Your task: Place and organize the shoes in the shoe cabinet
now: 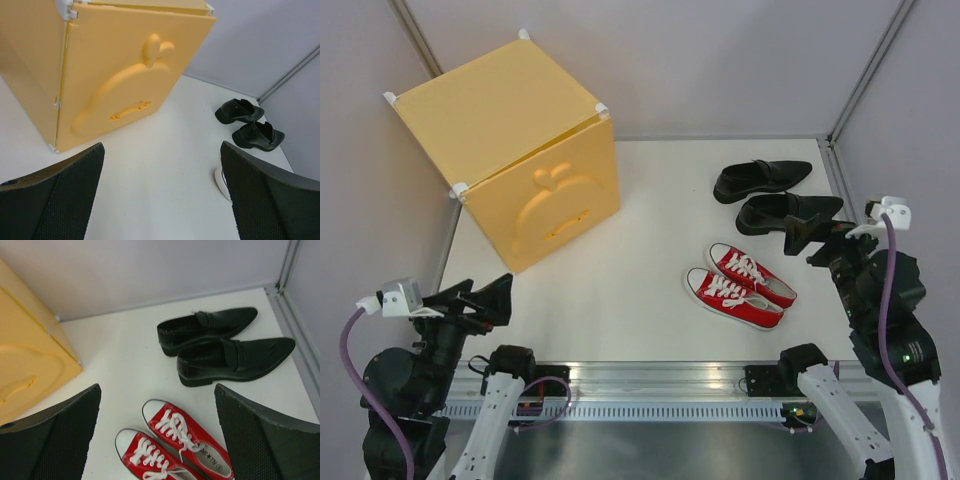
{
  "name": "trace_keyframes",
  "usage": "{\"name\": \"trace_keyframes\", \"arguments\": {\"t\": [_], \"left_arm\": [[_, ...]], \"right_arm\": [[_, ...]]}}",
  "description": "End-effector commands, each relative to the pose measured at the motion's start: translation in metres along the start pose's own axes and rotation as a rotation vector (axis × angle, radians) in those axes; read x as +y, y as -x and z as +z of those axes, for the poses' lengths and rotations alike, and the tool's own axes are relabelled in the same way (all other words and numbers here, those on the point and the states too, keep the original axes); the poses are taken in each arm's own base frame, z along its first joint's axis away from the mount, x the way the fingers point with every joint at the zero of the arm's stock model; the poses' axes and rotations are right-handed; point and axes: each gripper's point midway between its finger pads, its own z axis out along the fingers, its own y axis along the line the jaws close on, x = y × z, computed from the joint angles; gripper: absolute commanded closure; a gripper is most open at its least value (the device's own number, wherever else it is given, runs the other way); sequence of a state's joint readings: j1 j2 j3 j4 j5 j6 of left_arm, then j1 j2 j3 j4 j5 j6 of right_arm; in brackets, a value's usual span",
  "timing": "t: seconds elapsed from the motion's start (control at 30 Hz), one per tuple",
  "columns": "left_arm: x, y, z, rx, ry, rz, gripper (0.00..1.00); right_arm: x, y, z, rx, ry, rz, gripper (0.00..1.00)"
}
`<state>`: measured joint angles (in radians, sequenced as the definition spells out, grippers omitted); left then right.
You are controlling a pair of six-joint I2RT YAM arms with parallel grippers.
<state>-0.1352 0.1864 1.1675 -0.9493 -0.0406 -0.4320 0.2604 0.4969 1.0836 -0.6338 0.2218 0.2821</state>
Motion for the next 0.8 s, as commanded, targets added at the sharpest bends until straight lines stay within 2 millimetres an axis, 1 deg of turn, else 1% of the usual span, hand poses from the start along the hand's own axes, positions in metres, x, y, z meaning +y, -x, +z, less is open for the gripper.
{"name": "trace_keyframes", "arguments": {"t": [0.0,0.03,0.07,0.1,0.17,0.2,0.23,0.3,0.33,0.37,0.4,0.43,0.5,0.53,0.57,0.6,0.63,0.7,0.73,0.77], "left_arm": [[0.000,-0.019,0.012,0.090,0.000,-0.034,0.00],[0.000,-0.021,0.013,0.097,0.004,-0.034,0.00],[-0.002,-0.027,0.015,0.120,-0.012,-0.036,0.00],[-0.001,-0.029,0.017,0.127,-0.010,-0.036,0.00],[0.000,-0.035,0.020,0.150,-0.008,-0.038,0.00],[0.000,-0.037,0.021,0.153,-0.006,-0.038,0.00],[0.001,-0.040,0.023,0.163,-0.003,-0.038,0.00],[0.003,-0.047,0.027,0.189,0.003,-0.038,0.00],[0.003,-0.049,0.029,0.199,0.003,-0.043,0.00],[0.004,-0.055,0.031,0.221,0.005,-0.045,0.00],[0.004,-0.057,0.033,0.228,0.002,-0.048,0.00],[0.004,-0.060,0.034,0.238,0.001,-0.050,0.00],[0.006,-0.064,0.037,0.248,0.006,-0.053,0.00],[0.006,-0.065,0.038,0.251,0.007,-0.053,0.00],[0.008,-0.067,0.040,0.252,0.013,-0.053,0.00],[0.009,-0.068,0.041,0.254,0.017,-0.053,0.00],[0.009,-0.069,0.041,0.254,0.019,-0.055,0.00],[0.011,-0.072,0.044,0.263,0.022,-0.054,0.00],[0.010,-0.073,0.046,0.266,0.022,-0.054,0.00],[0.010,-0.075,0.047,0.272,0.020,-0.055,0.00]], "right_arm": [[0.017,-0.041,0.015,0.163,0.087,-0.009,0.02],[0.024,-0.045,0.018,0.181,0.127,-0.017,0.02],[0.031,-0.059,0.024,0.229,0.171,-0.033,0.02],[0.037,-0.064,0.027,0.253,0.199,-0.026,0.02],[0.043,-0.077,0.037,0.307,0.221,-0.020,0.02],[0.044,-0.080,0.041,0.319,0.223,-0.017,0.02],[0.047,-0.086,0.050,0.344,0.226,-0.013,0.02],[0.052,-0.092,0.059,0.370,0.244,-0.004,0.02],[0.055,-0.098,0.070,0.393,0.251,-0.003,0.02],[0.058,-0.099,0.074,0.401,0.260,0.000,0.02],[0.064,-0.101,0.078,0.412,0.283,0.006,0.02],[0.067,-0.101,0.087,0.405,0.295,0.010,0.02],[0.074,-0.104,0.095,0.396,0.326,0.017,0.02],[0.078,-0.101,0.105,0.372,0.339,0.016,0.02],[0.082,-0.103,0.115,0.360,0.349,0.012,0.02],[0.083,-0.105,0.115,0.364,0.353,0.011,0.02],[0.088,-0.108,0.124,0.356,0.376,0.003,0.02],[0.094,-0.115,0.133,0.356,0.395,-0.001,0.02],[0.097,-0.120,0.144,0.356,0.400,0.000,0.02],[0.102,-0.123,0.147,0.361,0.414,-0.002,0.02]]}}
